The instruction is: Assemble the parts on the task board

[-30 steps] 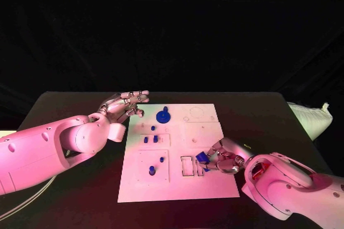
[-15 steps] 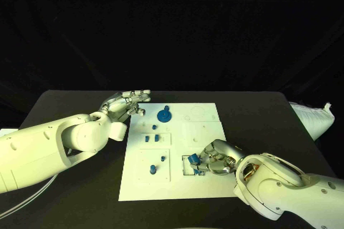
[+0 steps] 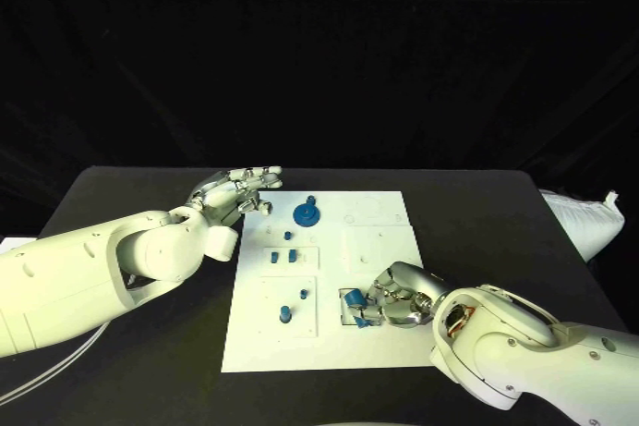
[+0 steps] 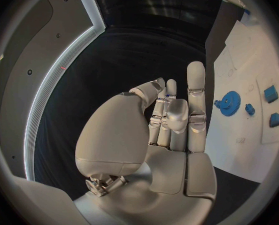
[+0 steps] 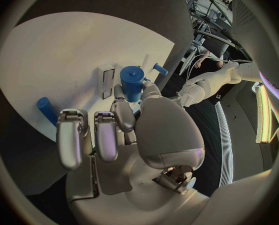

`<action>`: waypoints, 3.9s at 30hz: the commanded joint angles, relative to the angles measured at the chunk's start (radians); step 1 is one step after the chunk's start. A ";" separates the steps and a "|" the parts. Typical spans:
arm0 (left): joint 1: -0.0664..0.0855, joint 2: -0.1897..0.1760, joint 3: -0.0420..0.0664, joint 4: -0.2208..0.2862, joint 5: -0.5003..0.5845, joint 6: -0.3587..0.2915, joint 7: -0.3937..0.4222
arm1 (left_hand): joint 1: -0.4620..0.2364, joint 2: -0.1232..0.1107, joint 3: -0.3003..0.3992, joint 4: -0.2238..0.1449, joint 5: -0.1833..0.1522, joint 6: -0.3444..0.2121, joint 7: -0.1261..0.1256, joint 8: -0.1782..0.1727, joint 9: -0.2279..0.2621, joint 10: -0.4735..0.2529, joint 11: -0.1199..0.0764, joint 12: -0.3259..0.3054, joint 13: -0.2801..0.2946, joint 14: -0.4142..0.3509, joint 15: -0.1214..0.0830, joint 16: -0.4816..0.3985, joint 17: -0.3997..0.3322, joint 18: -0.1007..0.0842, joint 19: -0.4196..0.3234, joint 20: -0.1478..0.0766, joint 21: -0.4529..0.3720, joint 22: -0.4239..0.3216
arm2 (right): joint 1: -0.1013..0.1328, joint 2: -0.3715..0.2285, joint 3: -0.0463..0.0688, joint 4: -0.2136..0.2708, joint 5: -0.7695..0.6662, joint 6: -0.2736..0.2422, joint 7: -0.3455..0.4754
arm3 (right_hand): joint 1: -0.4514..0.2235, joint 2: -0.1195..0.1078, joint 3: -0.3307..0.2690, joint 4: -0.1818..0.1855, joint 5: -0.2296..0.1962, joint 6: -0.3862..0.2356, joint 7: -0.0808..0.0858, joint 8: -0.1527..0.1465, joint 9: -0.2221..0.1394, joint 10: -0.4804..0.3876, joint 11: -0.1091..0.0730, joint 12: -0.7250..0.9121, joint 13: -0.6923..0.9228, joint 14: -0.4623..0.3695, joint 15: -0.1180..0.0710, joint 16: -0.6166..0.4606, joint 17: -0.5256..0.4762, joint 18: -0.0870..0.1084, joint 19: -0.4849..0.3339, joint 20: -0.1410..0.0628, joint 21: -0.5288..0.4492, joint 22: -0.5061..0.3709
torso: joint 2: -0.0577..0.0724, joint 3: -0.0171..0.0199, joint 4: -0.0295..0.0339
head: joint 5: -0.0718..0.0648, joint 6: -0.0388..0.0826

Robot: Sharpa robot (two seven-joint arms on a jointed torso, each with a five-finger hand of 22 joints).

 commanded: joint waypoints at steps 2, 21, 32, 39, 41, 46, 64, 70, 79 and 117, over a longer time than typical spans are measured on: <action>0.000 0.001 0.001 0.003 0.003 0.019 0.004 | -0.009 0.003 -0.005 -0.001 0.002 0.002 -0.002 0.007 0.001 -0.009 -0.001 0.006 0.002 -0.005 -0.001 -0.003 0.000 0.011 -0.006 -0.001 -0.004 -0.001 | -0.001 0.007 0.000 -0.005 -0.039 0.033 -0.022 | -0.035 0.005 -0.022 0.000 -0.094 0.020 -0.015 0.006 0.008 0.008 -0.014 -0.013 -0.008 0.083 -0.008 0.007 0.136 -0.019 0.048 -0.010 0.002 0.135 | 0.000 0.0000 0.0001 | 0.001 0.000; 0.000 -0.001 0.001 0.005 0.003 0.019 0.002 | -0.010 0.002 -0.006 -0.002 0.002 0.002 -0.002 0.007 0.001 -0.010 -0.001 0.008 0.002 -0.006 -0.001 -0.003 -0.002 0.011 -0.006 -0.001 -0.004 -0.001 | -0.001 0.019 0.000 -0.016 -0.098 0.003 -0.024 | -0.135 -0.008 -0.101 0.004 -0.344 0.006 -0.014 0.010 0.044 -0.001 -0.013 -0.081 -0.030 0.080 -0.007 -0.004 0.117 -0.015 0.041 -0.010 -0.012 0.120 | 0.000 0.0010 -0.0007 | 0.003 0.000; 0.000 -0.003 0.001 0.006 0.003 0.021 0.000 | -0.010 0.002 -0.006 -0.002 0.002 0.002 -0.002 0.007 0.001 -0.010 -0.001 0.008 0.002 -0.006 -0.001 -0.003 -0.002 0.011 -0.006 -0.001 -0.004 -0.001 | -0.001 0.011 0.000 -0.002 -0.140 0.006 -0.015 | 0.100 0.005 -0.032 -0.116 -0.304 0.021 -0.023 0.027 0.069 0.007 -0.021 -0.075 -0.017 0.083 -0.014 0.004 0.133 -0.018 0.046 -0.015 -0.004 0.132 | 0.000 0.0004 -0.0011 | 0.003 -0.001; 0.000 -0.003 0.001 0.005 0.003 0.022 -0.001 | -0.010 0.002 -0.006 -0.002 0.002 0.002 -0.002 0.007 0.001 -0.010 -0.001 0.008 0.002 -0.006 -0.001 -0.003 -0.002 0.011 -0.006 -0.001 -0.004 -0.001 | -0.001 0.008 0.000 -0.004 -0.169 0.012 -0.022 | 0.154 0.016 -0.008 -0.154 -0.338 0.023 -0.027 0.031 0.076 0.009 -0.025 -0.075 -0.013 0.084 -0.017 0.008 0.140 -0.019 0.048 -0.019 -0.001 0.137 | -0.001 0.0007 -0.0011 | 0.001 0.000; 0.000 -0.003 0.001 0.004 0.003 0.021 -0.001 | -0.010 0.002 -0.006 -0.002 0.002 0.002 -0.002 0.007 0.001 -0.010 -0.001 0.008 0.002 -0.006 -0.001 -0.003 -0.002 0.011 -0.006 -0.001 -0.004 -0.001 | -0.001 0.006 0.000 -0.004 -0.173 0.011 -0.022 | 0.158 0.017 -0.005 -0.158 -0.340 0.023 -0.027 0.031 0.076 0.009 -0.025 -0.075 -0.013 0.084 -0.018 0.008 0.140 -0.019 0.048 -0.019 -0.001 0.137 | -0.001 0.0006 -0.0018 | 0.001 0.000; 0.000 -0.002 0.001 0.004 0.003 0.022 -0.001 | -0.010 0.002 -0.006 -0.002 0.002 0.002 -0.002 0.007 0.001 -0.010 -0.001 0.008 0.002 -0.006 -0.001 -0.003 -0.002 0.011 -0.006 -0.001 -0.004 -0.001 | -0.001 -0.007 0.000 -0.003 -0.191 0.001 -0.023 | 0.166 0.020 0.001 -0.164 -0.340 0.023 -0.028 0.031 0.077 0.009 -0.026 -0.075 -0.011 0.084 -0.018 0.008 0.141 -0.019 0.049 -0.020 0.000 0.138 | -0.001 0.0010 -0.0026 | -0.005 0.000; 0.000 0.003 0.000 -0.003 0.003 0.019 0.000 | -0.010 0.002 -0.006 -0.002 0.002 0.002 -0.002 0.007 0.001 -0.010 -0.001 0.008 0.002 -0.006 -0.001 -0.003 -0.002 0.011 -0.006 -0.001 -0.004 -0.001 | 0.012 -0.182 0.000 0.044 -0.099 -0.009 0.008 | 0.127 0.042 0.014 -0.139 -0.264 -0.050 0.010 -0.044 0.041 0.005 0.003 -0.087 -0.010 0.083 0.005 0.006 0.137 -0.018 0.046 -0.003 -0.005 0.134 | -0.004 0.0016 -0.0091 | -0.027 0.007; 0.000 0.004 -0.001 -0.002 0.003 0.019 0.000 | -0.010 0.002 -0.006 -0.002 0.002 0.002 -0.002 0.007 0.001 -0.010 -0.001 0.008 0.002 -0.006 -0.001 -0.003 -0.002 0.011 -0.006 -0.001 -0.004 -0.001 | 0.016 -0.233 -0.001 0.045 -0.140 0.026 -0.002 | 0.120 0.047 0.019 -0.132 -0.245 -0.043 0.011 -0.054 0.032 0.006 0.005 -0.087 -0.008 0.083 0.007 0.007 0.139 -0.018 0.047 0.001 -0.003 0.136 | -0.004 0.0026 -0.0118 | -0.039 0.007; 0.000 0.006 -0.001 -0.003 0.003 0.021 0.000 | -0.010 0.002 -0.006 -0.002 0.002 0.002 -0.002 0.007 0.001 -0.010 -0.001 0.008 0.002 -0.006 -0.001 -0.003 -0.002 0.011 -0.006 -0.001 -0.004 -0.001 | 0.009 -0.228 -0.005 0.026 -0.215 0.067 -0.013 | 0.100 0.042 0.016 -0.116 -0.245 -0.025 0.009 -0.059 0.025 0.006 0.004 -0.091 -0.007 0.083 0.007 0.006 0.137 -0.018 0.046 0.003 -0.004 0.135 | -0.003 0.0025 -0.0072 | -0.043 0.006; 0.000 -0.002 -0.001 0.000 0.003 0.021 -0.004 | -0.010 0.002 -0.006 -0.002 0.002 0.002 -0.002 0.007 0.001 -0.010 -0.001 0.008 0.002 -0.006 -0.001 -0.003 -0.002 0.011 -0.006 -0.001 -0.004 -0.001 | -0.037 -0.094 -0.011 -0.069 -0.542 0.318 -0.025 | 0.227 0.028 0.120 -0.196 -0.378 0.021 0.000 -0.087 0.000 -0.002 -0.004 -0.111 -0.007 0.083 0.000 0.008 0.144 -0.019 0.047 -0.003 -0.002 0.141 | -0.005 0.0012 -0.0075 | -0.025 -0.004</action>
